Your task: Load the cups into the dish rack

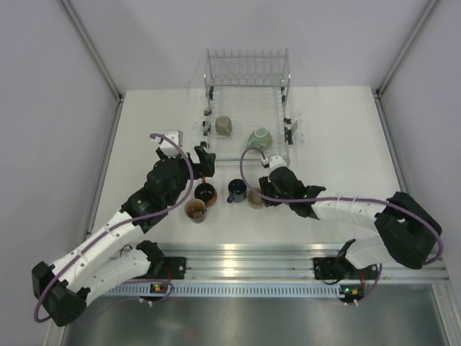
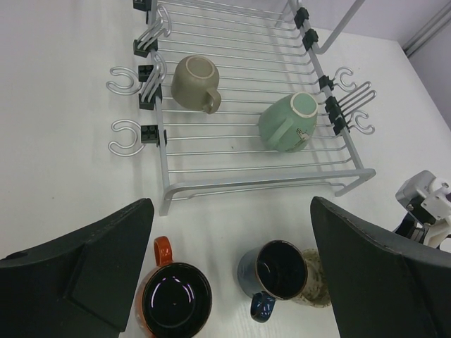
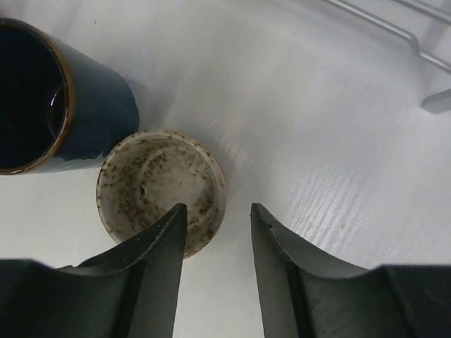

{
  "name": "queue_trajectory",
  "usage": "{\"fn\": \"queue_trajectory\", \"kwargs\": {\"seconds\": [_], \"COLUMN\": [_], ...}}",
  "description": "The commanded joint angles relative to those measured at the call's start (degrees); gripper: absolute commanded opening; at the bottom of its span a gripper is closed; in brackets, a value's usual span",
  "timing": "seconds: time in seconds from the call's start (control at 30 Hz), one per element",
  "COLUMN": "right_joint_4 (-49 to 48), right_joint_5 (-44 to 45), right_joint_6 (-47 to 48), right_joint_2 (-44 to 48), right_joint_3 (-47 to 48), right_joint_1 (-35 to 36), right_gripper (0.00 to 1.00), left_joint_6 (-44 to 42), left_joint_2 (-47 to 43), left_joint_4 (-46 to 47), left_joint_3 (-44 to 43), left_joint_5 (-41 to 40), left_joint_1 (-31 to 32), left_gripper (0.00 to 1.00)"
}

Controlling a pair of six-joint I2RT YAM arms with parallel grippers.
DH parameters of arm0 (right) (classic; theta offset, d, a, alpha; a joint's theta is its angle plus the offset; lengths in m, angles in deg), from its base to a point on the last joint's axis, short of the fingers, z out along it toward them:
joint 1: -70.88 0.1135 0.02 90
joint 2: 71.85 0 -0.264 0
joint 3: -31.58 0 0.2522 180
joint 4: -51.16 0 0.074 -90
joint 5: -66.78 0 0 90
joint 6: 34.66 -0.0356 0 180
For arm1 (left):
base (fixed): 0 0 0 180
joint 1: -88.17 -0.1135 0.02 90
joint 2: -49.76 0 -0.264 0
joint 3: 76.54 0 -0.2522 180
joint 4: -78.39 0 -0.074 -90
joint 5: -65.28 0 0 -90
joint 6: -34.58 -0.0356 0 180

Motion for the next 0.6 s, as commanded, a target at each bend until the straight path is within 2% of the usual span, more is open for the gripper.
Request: {"fn": "queue_trajectory", "kwargs": {"seconds": [0.0,0.13,0.17,0.27,0.43,0.57], "right_joint_4": [-2.3,-2.2,-2.1,-1.3,3.1,8.4], "right_joint_5": [-0.8,-0.9,-0.8,-0.6,1.8,4.7], "right_joint_6": [-1.3,-1.2,-1.2,-1.1,-0.8,0.2], "right_joint_2": [-1.6,-2.3,-2.4,-1.9,1.4,9.0], "right_joint_3": [1.8,1.8,1.9,1.9,1.5,1.7], "right_joint_1": [0.8,0.8,0.8,0.8,0.8,0.8], "right_gripper": [0.41,0.2,0.11,0.0,0.0,0.0], "left_joint_6": [0.4,0.4,0.4,0.3,0.1,0.4], "left_joint_2": [0.6,0.4,0.3,0.3,-0.1,-0.4], "left_joint_4": [0.7,0.6,0.5,0.2,-0.7,-2.3], "left_joint_3": [-1.2,-1.1,-1.1,-1.3,-2.4,-4.2], "left_joint_5": [0.7,0.6,0.4,0.4,0.0,-0.8], "left_joint_1": [0.1,0.1,0.1,0.1,0.1,0.1], "left_gripper": [0.99,0.99,0.99,0.99,0.99,0.99]}}
